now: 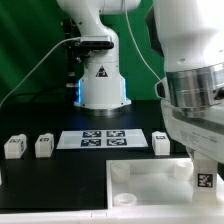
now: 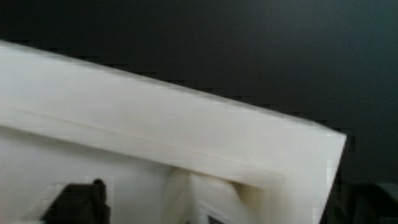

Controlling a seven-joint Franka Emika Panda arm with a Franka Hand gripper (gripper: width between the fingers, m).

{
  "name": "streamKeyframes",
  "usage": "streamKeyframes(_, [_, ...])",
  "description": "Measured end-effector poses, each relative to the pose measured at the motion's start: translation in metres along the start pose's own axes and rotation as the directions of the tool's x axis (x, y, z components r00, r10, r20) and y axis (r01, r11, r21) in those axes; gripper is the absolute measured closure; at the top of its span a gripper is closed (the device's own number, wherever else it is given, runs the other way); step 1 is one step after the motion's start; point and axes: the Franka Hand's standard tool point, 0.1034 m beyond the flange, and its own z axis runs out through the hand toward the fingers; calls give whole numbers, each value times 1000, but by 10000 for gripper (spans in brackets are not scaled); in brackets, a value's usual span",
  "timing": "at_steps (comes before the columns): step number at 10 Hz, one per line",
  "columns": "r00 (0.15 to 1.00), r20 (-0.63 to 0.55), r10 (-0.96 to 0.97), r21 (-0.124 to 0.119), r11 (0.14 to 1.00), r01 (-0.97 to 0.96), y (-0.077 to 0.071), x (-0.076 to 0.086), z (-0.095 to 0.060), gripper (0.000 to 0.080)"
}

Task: Assemble one leg

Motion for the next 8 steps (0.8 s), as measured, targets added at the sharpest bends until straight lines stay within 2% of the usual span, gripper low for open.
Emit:
streamKeyframes(2, [979,-5,-206,-4,979,206,1,2,1,150])
streamKeyframes(4, [905,-7,-426,-10,905,426,3,5,1,150])
streamKeyframes(6, [768,-12,-641,-18,768,640,12,26,0,150])
streamKeyframes(8, [628,-10,-778,-28,628,778,15,33,0,150])
